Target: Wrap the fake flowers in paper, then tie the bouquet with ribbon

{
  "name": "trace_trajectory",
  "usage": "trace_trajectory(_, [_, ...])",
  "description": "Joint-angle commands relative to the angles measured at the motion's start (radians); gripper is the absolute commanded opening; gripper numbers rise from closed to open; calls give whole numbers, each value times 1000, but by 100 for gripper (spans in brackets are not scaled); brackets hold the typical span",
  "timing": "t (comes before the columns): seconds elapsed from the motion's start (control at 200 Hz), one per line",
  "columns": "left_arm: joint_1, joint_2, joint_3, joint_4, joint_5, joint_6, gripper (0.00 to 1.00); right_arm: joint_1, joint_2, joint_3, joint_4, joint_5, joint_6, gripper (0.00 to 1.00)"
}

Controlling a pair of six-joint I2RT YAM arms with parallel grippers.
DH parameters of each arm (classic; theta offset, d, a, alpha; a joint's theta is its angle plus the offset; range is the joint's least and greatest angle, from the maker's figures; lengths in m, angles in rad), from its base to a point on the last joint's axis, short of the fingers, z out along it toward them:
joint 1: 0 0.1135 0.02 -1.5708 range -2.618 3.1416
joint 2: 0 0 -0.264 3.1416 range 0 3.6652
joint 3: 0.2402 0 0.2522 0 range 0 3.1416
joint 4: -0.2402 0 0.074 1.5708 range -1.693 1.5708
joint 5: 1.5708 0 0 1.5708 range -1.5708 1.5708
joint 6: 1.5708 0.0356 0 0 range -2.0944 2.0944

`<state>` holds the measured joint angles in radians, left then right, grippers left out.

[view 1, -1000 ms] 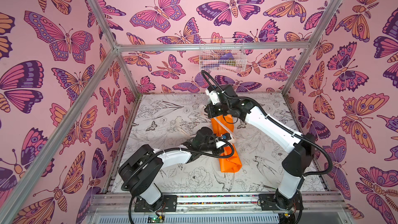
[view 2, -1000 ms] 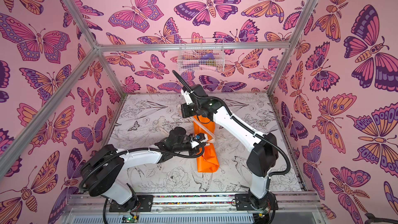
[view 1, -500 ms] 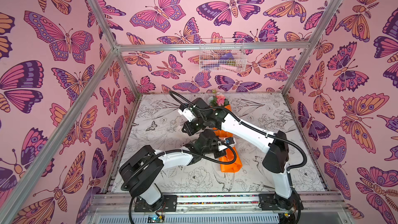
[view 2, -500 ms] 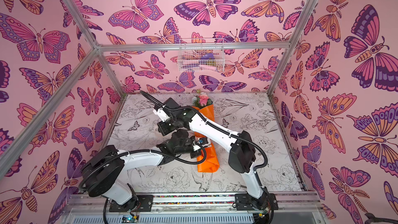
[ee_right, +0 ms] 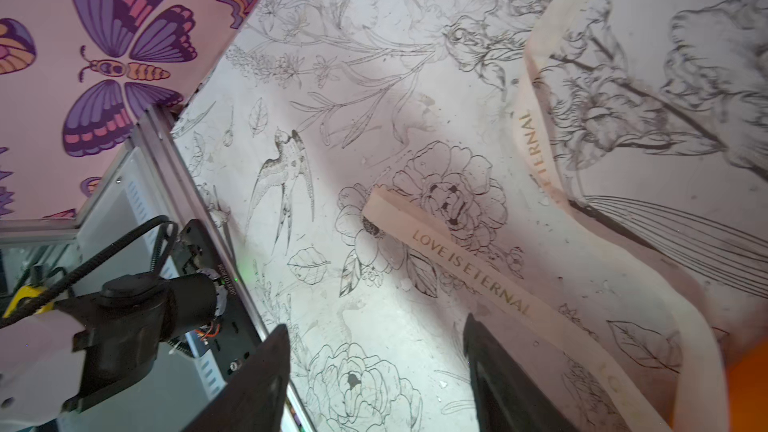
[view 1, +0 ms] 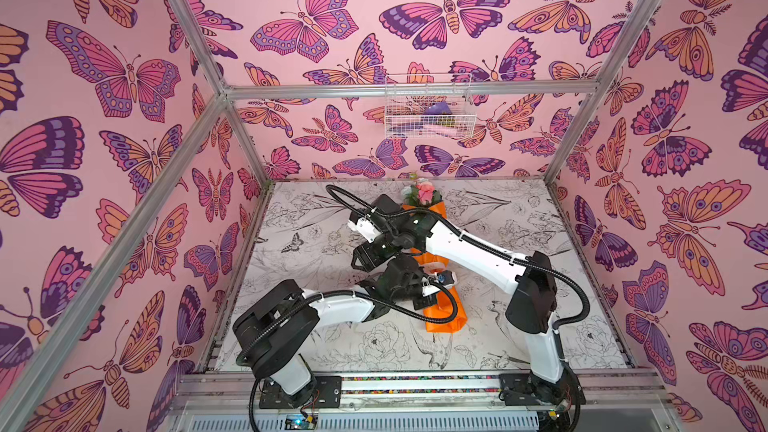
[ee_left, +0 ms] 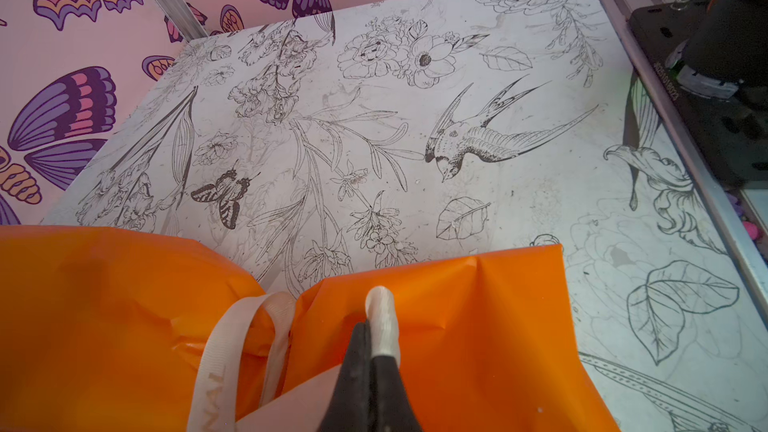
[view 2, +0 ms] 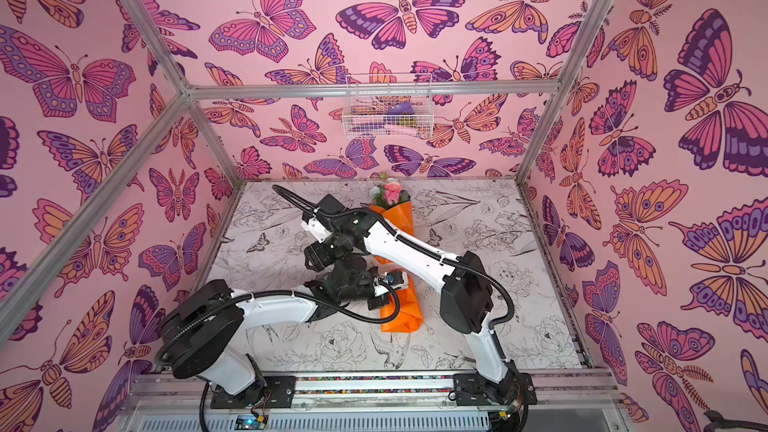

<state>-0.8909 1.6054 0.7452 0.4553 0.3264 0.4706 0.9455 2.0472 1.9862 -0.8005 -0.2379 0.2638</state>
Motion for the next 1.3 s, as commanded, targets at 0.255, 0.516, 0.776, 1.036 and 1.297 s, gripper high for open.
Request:
trace_trajectory(0.255, [3,-17,-84,157,-52,-9,0,-67,-335,-161,-85,675,54,99])
trace_trajectory(0.516, [7,5,-82,199,-114,-45,0,-71,-730,-516,143,919,52,99])
trace_trajectory(0.776, [53,11,-49,198,-110,-163,0,-105,-1044,-807,308,902,-4,99])
trace_trajectory(1.036, [149,32,10,141,-75,-357,0,-105,-1231,-1079,489,864,76,99])
trace_trajectory(1.297, [203,79,79,43,-116,-502,0,-91,-1179,-1095,401,672,97,100])
